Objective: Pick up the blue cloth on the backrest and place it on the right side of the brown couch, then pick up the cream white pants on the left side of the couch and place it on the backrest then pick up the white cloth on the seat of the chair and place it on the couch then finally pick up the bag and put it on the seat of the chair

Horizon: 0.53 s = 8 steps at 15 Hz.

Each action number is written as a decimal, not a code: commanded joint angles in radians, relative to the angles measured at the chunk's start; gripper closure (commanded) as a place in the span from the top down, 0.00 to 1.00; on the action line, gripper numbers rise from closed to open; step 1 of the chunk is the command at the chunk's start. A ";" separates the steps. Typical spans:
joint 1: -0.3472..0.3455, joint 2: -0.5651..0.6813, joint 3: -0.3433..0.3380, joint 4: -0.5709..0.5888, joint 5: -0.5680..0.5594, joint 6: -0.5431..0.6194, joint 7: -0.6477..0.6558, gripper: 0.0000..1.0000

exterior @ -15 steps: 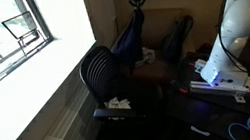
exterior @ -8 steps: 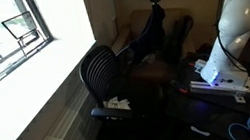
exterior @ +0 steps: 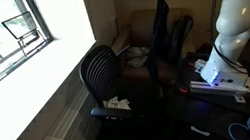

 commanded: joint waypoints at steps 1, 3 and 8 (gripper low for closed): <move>-0.118 0.140 -0.026 0.221 0.110 -0.036 0.033 0.02; -0.184 0.221 -0.037 0.328 0.159 -0.030 0.075 0.02; -0.195 0.203 -0.023 0.275 0.124 -0.005 0.072 0.02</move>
